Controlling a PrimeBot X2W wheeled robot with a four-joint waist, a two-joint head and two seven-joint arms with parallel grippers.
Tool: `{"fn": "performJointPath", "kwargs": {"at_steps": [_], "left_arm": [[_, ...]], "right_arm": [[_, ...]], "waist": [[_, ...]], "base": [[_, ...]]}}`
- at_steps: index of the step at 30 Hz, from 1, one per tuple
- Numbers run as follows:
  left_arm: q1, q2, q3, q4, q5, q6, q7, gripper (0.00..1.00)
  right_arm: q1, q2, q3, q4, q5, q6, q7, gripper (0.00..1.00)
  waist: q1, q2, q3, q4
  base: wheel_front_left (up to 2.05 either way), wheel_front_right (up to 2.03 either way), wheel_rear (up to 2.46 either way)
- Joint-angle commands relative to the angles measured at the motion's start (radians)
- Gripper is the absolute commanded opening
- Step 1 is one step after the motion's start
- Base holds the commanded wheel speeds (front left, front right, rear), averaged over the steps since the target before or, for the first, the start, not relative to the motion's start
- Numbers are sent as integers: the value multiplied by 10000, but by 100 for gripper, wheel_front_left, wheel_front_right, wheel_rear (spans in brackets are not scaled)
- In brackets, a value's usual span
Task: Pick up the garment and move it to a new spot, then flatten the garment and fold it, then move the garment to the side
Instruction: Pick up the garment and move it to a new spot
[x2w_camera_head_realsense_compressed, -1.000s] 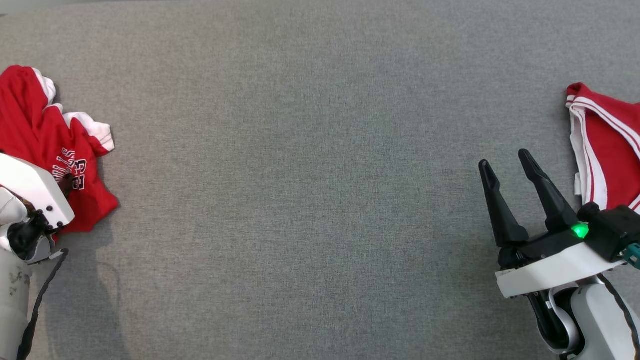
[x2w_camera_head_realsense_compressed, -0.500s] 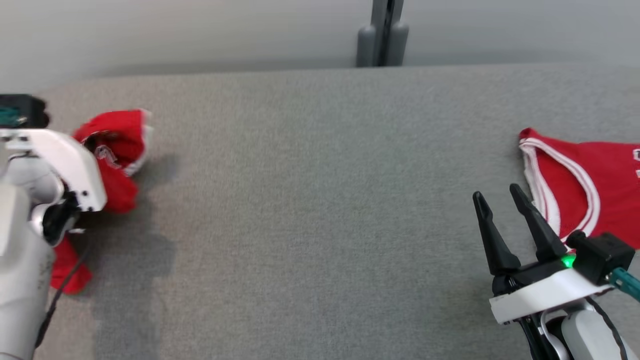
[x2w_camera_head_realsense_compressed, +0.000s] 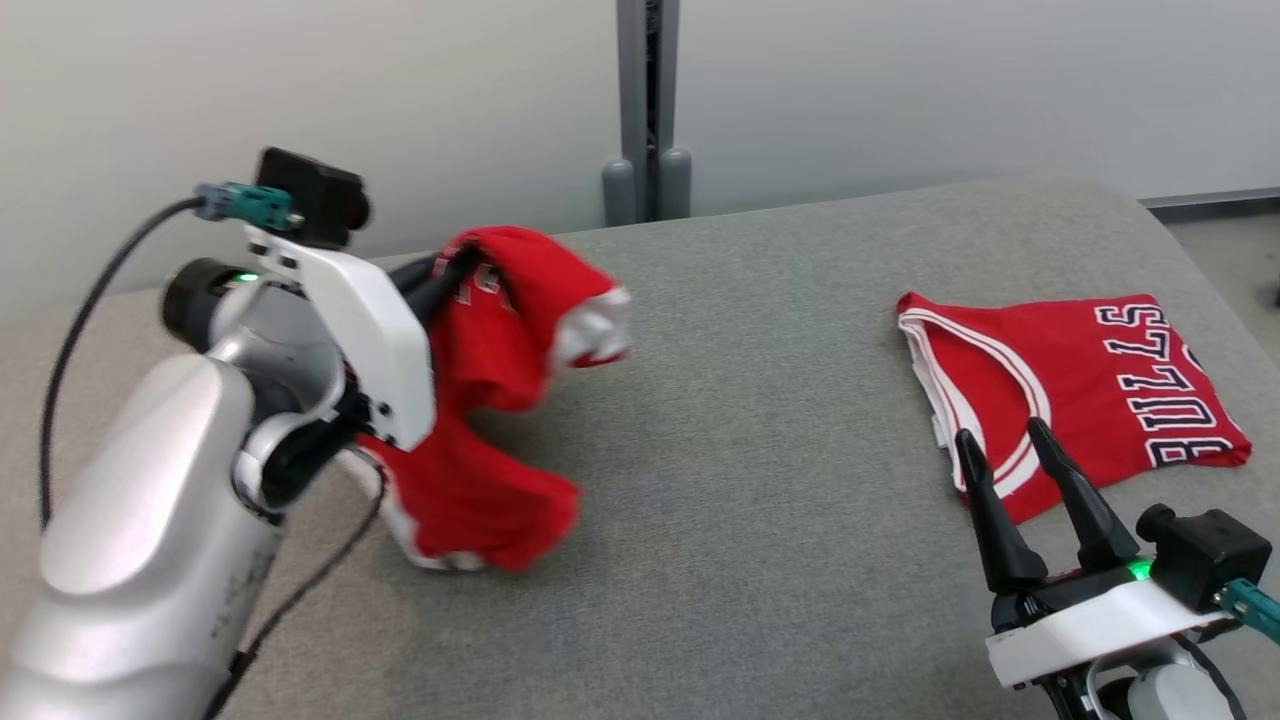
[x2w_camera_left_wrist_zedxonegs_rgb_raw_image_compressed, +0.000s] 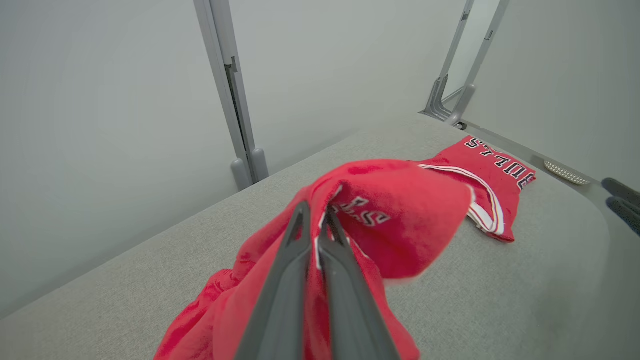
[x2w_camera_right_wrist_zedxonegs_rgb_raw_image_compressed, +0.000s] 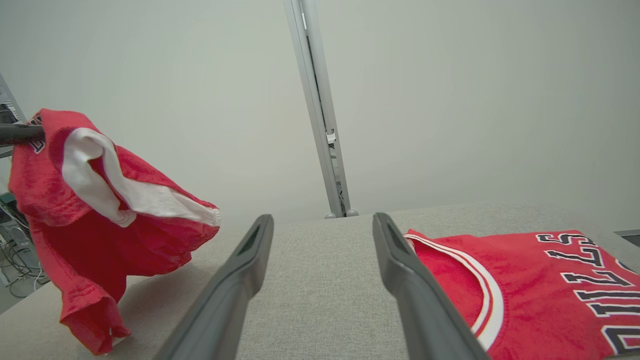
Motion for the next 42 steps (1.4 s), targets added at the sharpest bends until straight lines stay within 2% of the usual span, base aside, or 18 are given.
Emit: {"fn": "performJointPath", "kwargs": {"at_steps": [1, 6, 12, 13, 14, 15, 17, 25, 30, 34, 37, 38, 39, 40, 42], "left_arm": [[247, -85, -44, -500, -222, -7, 144, 0], [1140, -175, -378, -1830, -566, 52, 551, 0], [2544, -341, -1154, -1647, -343, 105, 370, 0], [2765, -420, -1290, -1545, -308, 100, 282, 4], [2940, -457, -1435, -1419, -232, 98, 218, 15], [3244, -564, -1692, -1202, -162, 84, 58, 38], [3463, -727, -1907, -1041, -166, 69, -52, 100], [3399, -907, -1933, -1274, 10, 169, -669, 100], [3551, -779, -1577, -2057, 34, 495, -1085, 100], [3829, -452, -1090, -2787, 81, 932, -1448, 100], [4156, -194, -525, -3303, 187, 1453, -1995, 100], [4156, -194, -525, -3303, 187, 1453, -1995, 100], [4425, 8, -60, -3511, 475, 1912, -2631, 100], [4425, 8, -60, -3511, 475, 1912, -2631, 100], [4858, -28, 371, -3620, 532, 2344, -3317, 100]], "right_arm": [[88, -76, -70, -47, 42, -2, -18, 100], [154, -112, -133, -114, 43, -2, 24, 100], [117, -119, -76, -76, 64, -2, 46, 100], [92, -122, -71, -56, 71, -2, 50, 100], [74, -135, -53, -33, 70, -2, 68, 100], [45, -179, -45, -19, 78, -2, 92, 100], [73, -215, -38, -15, 80, -2, 125, 100], [241, -267, -147, -107, -3, -2, 263, 100], [376, -268, -212, -232, -48, -2, 297, 100], [430, -291, -276, -418, -102, -2, 379, 100], [549, -301, -380, -584, -108, -2, 448, 100], [549, -301, -380, -584, -108, -2, 448, 100], [625, -266, -506, -672, -101, -2, 448, 100], [625, -266, -506, -672, -101, -2, 448, 100], [683, -192, -652, -724, -141, -2, 460, 100]], "waist": [[0, 0, -44, -244], [0, 0, 124, -532], [0, 0, 288, -703], [0, 0, 303, -713], [0, 0, 312, -718], [0, 0, 333, -693], [0, 0, 314, -624], [0, 0, 128, -184], [0, 0, -2, 79], [0, 0, -88, 237], [0, 0, -135, 323], [0, 0, -135, 323], [0, 0, -163, 375], [0, 0, -163, 375], [0, 0, -190, 413]], "base": [[0, 0, 0], [0, 0, 0], [0, 0, 0], [0, 0, 0], [0, 0, 0], [0, 0, 0], [0, 0, 0], [0, 0, 0], [0, 0, 0], [0, 0, 0], [0, 0, 0], [0, 0, 0], [0, 0, 0], [0, 0, 0], [0, 0, 0]]}}
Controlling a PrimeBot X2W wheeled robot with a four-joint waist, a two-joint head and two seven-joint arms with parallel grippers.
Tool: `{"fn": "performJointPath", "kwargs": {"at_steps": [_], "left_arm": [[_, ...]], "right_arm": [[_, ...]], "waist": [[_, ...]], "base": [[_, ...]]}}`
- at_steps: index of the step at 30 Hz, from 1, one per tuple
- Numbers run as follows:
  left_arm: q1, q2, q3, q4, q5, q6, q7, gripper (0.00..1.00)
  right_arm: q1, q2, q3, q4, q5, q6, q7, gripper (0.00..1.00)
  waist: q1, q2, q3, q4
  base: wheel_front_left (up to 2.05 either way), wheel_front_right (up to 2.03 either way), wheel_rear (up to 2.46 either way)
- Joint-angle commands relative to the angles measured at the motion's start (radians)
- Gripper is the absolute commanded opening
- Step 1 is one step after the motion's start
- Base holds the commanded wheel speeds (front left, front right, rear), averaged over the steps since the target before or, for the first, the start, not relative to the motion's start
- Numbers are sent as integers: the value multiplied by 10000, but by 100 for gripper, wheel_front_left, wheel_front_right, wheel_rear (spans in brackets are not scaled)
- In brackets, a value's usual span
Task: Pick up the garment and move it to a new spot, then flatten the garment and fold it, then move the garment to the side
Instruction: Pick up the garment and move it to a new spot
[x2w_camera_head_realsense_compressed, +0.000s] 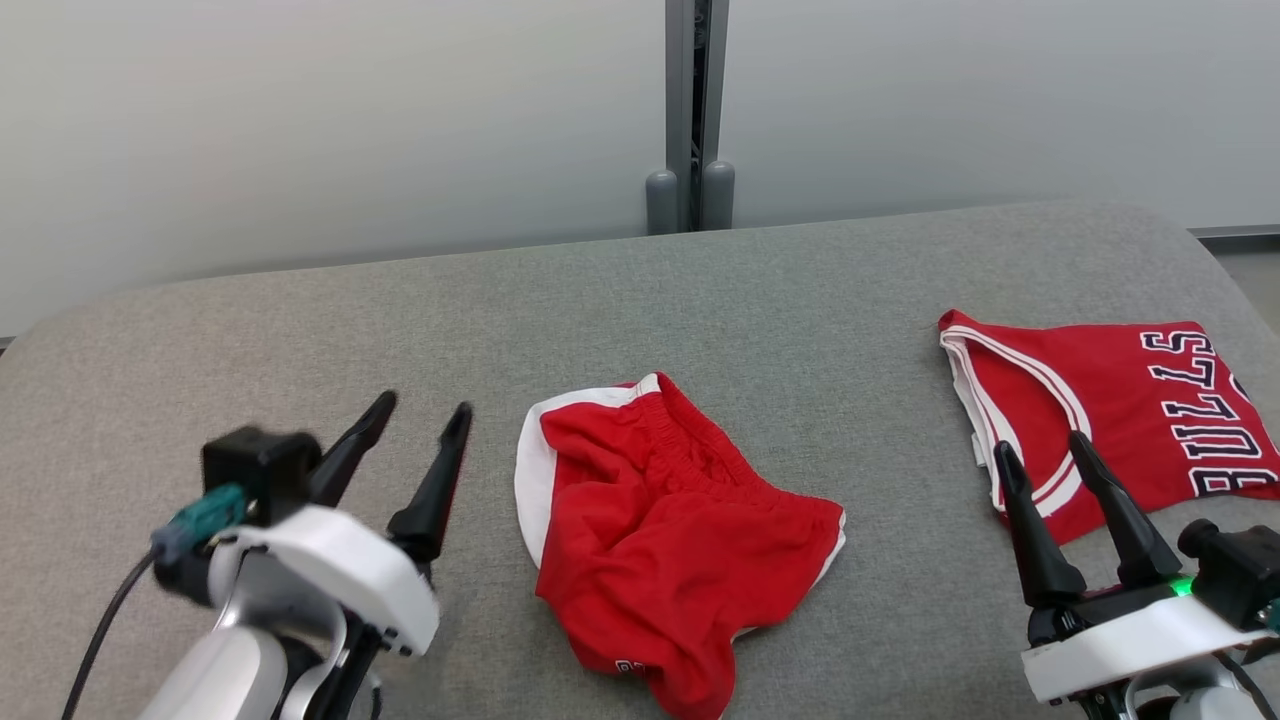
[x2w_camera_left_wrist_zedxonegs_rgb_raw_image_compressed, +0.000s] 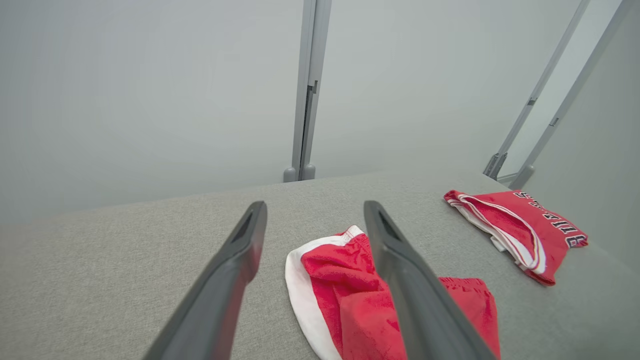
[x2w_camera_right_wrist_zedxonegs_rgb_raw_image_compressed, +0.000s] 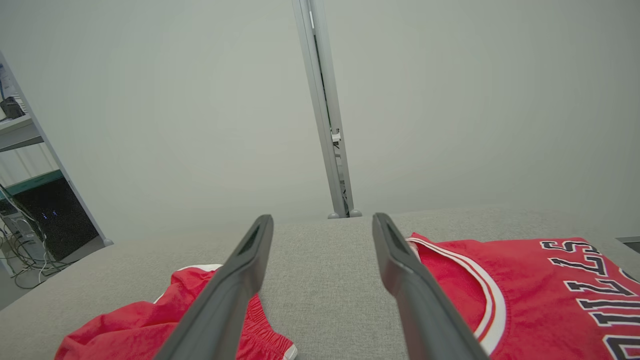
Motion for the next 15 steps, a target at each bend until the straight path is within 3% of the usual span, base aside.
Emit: {"fn": "performJointPath", "kwargs": {"at_steps": [1, 9, 15], "left_arm": [[269, 56, 104, -7, 177, 147, -254, 100], [1710, -185, 750, 51, 851, 1207, -2622, 100], [2532, -707, 1058, 172, 1060, 1595, -3805, 100]], "right_arm": [[99, 28, -63, -48, -64, -2, 22, 100], [441, 339, -586, -347, -433, -2, -160, 100], [726, 524, -867, -507, -561, -2, -153, 100]], "waist": [[0, -1, -17, 27], [0, -1, -110, 202], [0, -1, -153, 304]], "base": [[0, 0, 0], [0, 0, 0], [0, 0, 0]]}}
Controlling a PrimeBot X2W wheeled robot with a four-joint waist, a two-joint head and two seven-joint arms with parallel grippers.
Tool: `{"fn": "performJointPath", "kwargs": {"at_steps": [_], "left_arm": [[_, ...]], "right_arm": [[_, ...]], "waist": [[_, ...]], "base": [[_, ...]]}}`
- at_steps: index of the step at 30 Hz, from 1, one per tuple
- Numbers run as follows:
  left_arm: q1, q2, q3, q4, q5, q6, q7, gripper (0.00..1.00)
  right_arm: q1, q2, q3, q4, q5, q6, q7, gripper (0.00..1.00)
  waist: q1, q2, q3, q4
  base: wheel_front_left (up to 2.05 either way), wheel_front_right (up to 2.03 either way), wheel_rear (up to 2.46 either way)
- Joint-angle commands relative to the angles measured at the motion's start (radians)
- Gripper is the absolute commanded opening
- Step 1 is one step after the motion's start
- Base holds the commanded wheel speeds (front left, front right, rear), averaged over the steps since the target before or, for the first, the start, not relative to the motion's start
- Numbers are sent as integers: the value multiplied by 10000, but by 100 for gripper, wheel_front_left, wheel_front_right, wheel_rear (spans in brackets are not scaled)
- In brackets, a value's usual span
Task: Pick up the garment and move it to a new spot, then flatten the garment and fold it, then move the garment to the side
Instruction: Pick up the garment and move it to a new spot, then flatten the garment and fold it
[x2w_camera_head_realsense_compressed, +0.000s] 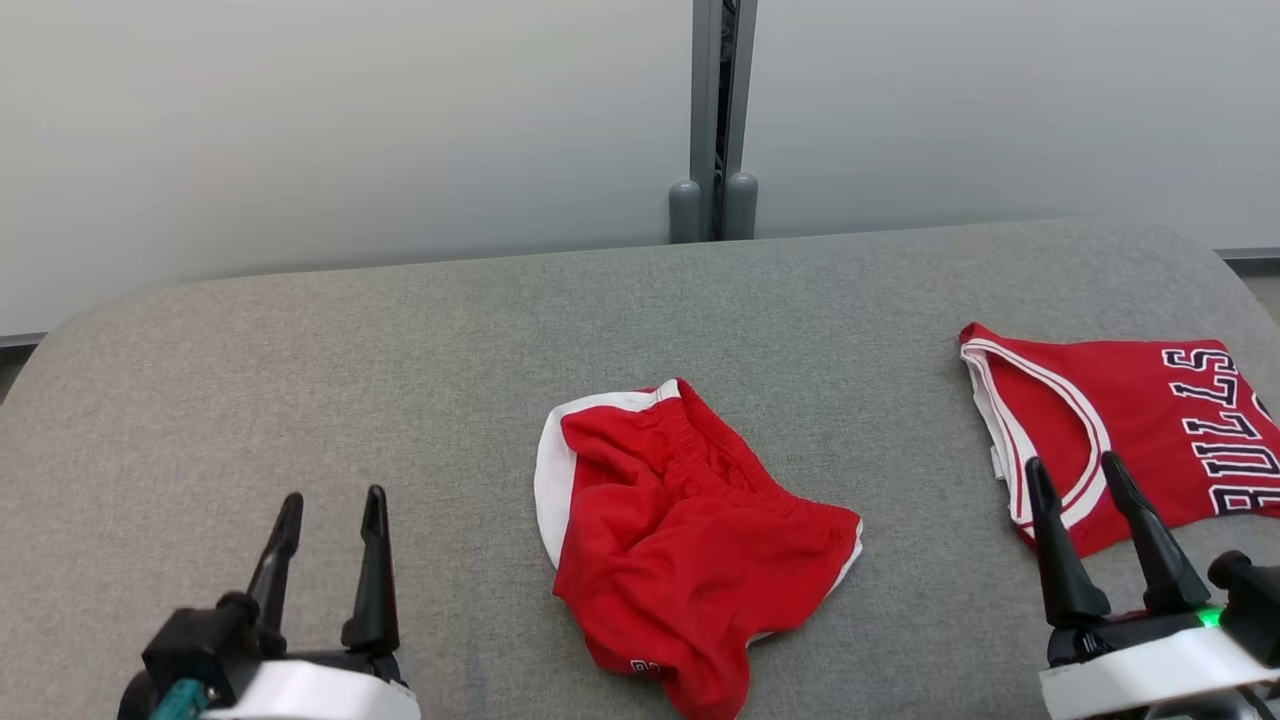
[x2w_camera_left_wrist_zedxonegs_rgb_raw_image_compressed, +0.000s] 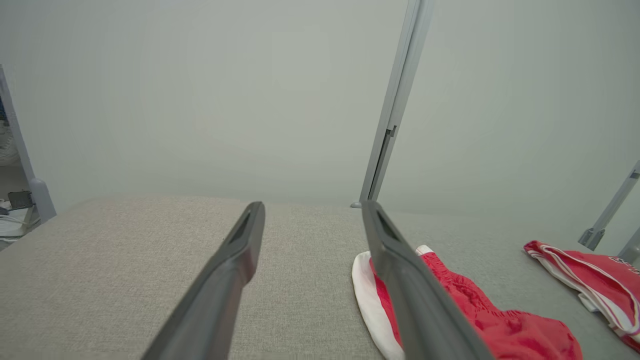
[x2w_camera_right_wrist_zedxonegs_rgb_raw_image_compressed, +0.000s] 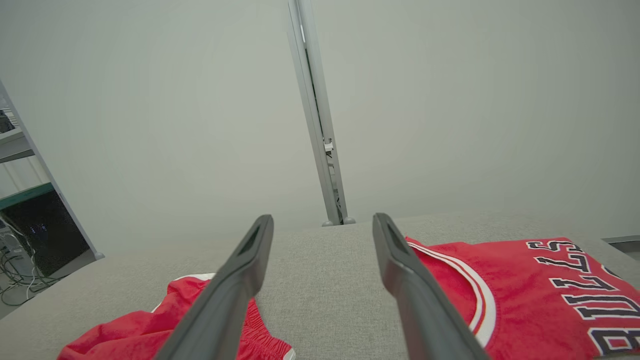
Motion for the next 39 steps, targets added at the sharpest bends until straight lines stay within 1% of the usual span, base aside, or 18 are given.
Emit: {"fn": "performJointPath", "kwargs": {"at_steps": [1, 6, 16, 26, 39], "left_arm": [[153, -53, 63, 36, 124, 49, -90, 100], [495, -326, 148, 116, 329, 1, -232, 100], [390, -476, 268, 238, 498, -152, -271, 100], [245, -390, 61, 263, 406, -275, 79, 100], [229, -324, -10, 256, 307, -200, 211, 100]], "right_arm": [[155, 6, -90, -68, -77, -2, -61, 100], [368, 77, -176, -181, -156, -2, 62, 100], [446, 70, -187, -389, -240, -2, 249, 100], [381, 73, -64, -382, -183, -2, 348, 100], [266, -22, -2, -320, -136, -2, 374, 100]], "waist": [[0, 0, -33, 36], [0, 0, -84, 127], [0, 0, -164, 115], [0, 0, -151, 52], [0, 0, -77, -44]], "base": [[0, 0, 0], [0, 0, 0], [0, 0, 0], [0, 0, 0], [0, 0, 0]]}}
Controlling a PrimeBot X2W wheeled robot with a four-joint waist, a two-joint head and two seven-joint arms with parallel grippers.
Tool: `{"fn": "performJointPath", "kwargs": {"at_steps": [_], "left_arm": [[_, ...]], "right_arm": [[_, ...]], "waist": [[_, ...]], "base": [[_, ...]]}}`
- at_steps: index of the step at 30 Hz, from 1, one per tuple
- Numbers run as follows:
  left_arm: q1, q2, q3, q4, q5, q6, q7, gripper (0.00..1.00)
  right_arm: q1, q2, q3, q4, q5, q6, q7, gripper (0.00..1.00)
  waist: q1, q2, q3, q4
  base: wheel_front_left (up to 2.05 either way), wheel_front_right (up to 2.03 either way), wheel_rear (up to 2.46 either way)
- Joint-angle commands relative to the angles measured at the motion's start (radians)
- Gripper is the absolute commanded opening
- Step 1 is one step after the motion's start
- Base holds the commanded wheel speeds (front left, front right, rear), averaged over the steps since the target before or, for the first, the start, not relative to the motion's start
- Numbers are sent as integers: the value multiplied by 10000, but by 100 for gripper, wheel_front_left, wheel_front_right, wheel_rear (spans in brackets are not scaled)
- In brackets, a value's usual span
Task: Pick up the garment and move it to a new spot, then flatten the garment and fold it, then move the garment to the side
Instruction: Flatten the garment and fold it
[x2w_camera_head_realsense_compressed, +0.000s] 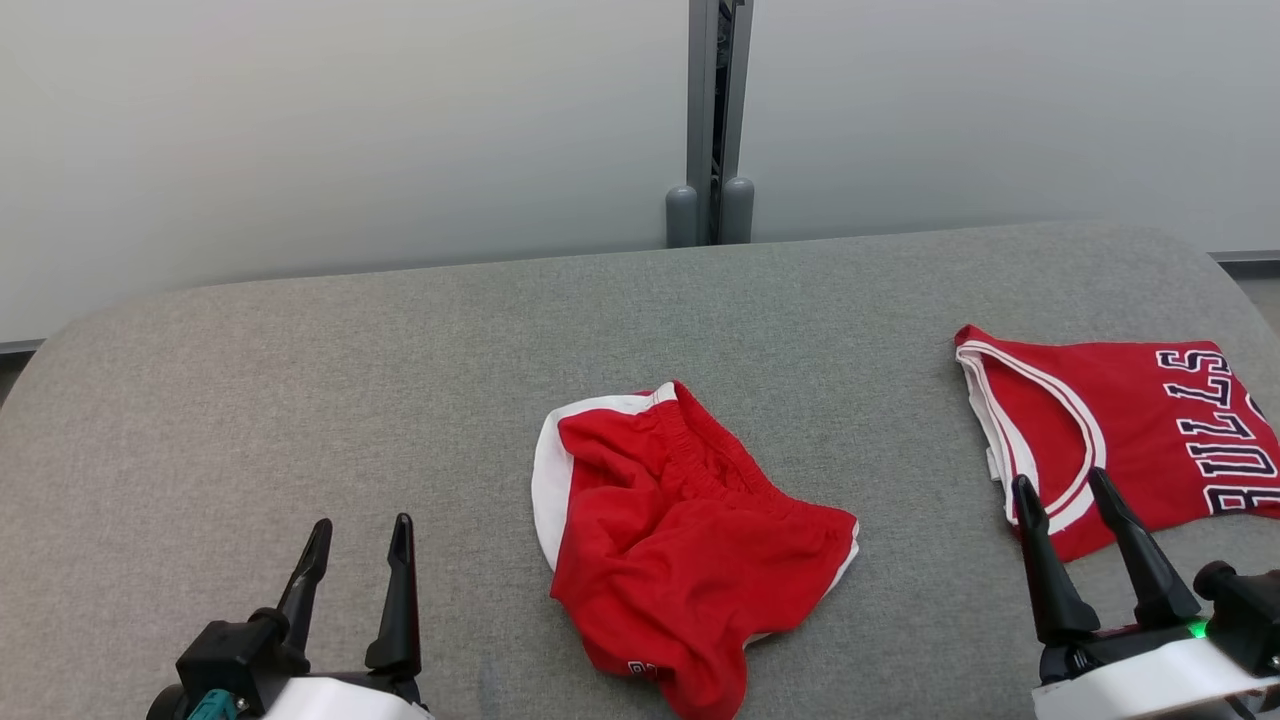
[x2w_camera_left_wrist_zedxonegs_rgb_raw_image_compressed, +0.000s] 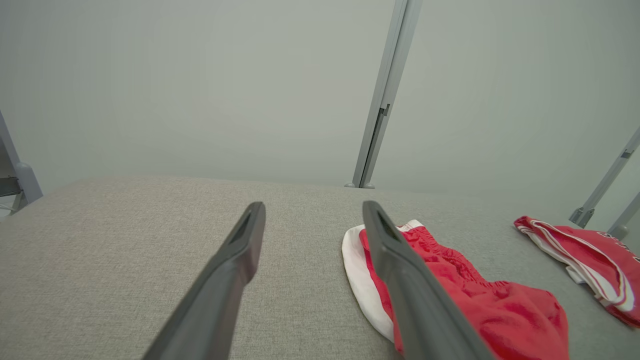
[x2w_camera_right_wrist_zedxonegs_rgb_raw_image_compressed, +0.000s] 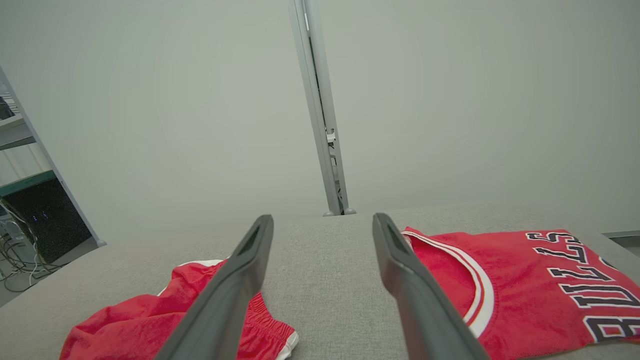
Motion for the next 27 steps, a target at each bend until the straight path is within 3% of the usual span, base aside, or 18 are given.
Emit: {"fn": "performJointPath", "kwargs": {"at_steps": [1, 6, 13, 22, 27], "left_arm": [[-111, 64, 5, 21, -72, 56, -3, 100], [-147, 26, -44, 57, -112, 44, 25, 100], [-503, -87, -207, 154, -154, -79, 125, 100], [-841, -152, -250, 509, -306, -279, 61, 100], [-917, -151, -241, 660, -355, -364, -2, 100]], "right_arm": [[-76, -68, 39, 21, 69, -2, 41, 100], [-386, -272, 515, 338, 225, -2, 491, 100], [-2199, -1145, 2301, 2246, 1048, -2, 2912, 100], [-3772, -1499, 3049, 4331, 2110, -2, 4874, 100], [-4121, -1359, 3136, 5307, 2564, -1, 5663, 100]], "waist": [[0, 0, 1, 8], [0, 0, 71, 28], [0, 0, 440, 574], [0, 0, 696, 1556], [0, 0, 745, 1901]], "base": [[0, 0, 0], [0, 0, 0], [0, 0, 0], [0, 0, 0], [0, 0, 0]]}}
